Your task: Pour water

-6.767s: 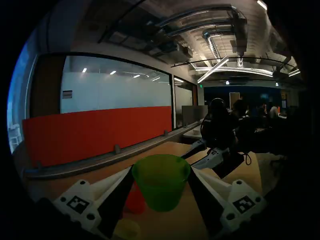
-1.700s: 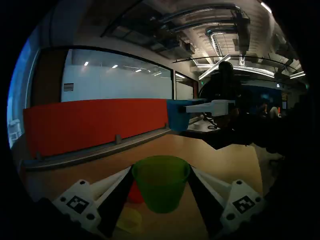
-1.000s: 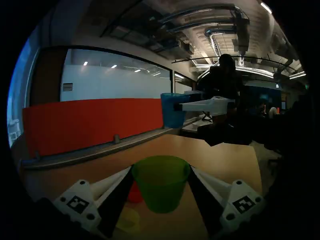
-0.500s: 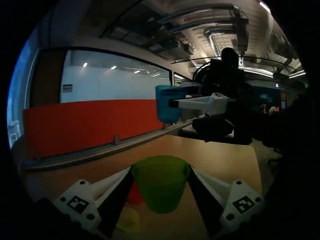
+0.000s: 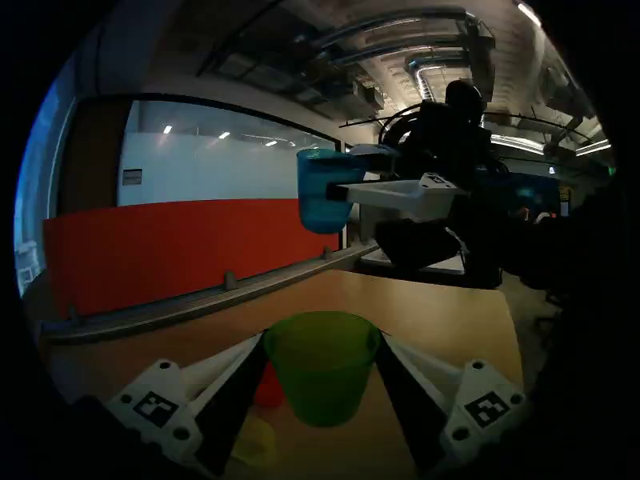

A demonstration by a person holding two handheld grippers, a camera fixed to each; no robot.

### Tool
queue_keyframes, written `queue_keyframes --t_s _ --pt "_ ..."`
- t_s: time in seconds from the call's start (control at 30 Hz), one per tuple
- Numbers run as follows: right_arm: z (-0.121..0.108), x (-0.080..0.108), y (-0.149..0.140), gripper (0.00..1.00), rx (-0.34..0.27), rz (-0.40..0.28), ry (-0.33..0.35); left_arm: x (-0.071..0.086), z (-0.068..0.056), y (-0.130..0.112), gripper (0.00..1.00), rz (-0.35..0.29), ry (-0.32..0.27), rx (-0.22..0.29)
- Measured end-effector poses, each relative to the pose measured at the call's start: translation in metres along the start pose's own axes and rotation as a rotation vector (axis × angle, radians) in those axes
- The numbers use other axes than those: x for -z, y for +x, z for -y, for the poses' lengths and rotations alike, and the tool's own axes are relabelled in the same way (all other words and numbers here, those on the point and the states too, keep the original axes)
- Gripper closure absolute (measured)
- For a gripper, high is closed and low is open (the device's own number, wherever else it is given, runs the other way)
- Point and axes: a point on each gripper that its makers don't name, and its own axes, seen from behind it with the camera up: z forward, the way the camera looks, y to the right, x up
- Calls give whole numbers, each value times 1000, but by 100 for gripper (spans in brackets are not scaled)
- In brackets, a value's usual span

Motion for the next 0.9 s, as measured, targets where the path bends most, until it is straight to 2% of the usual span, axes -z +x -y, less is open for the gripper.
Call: queue_keyframes --t_s 0.9 --pt "8 -21 21 10 261 15 10 -6 -5 2 11 -12 -19 8"
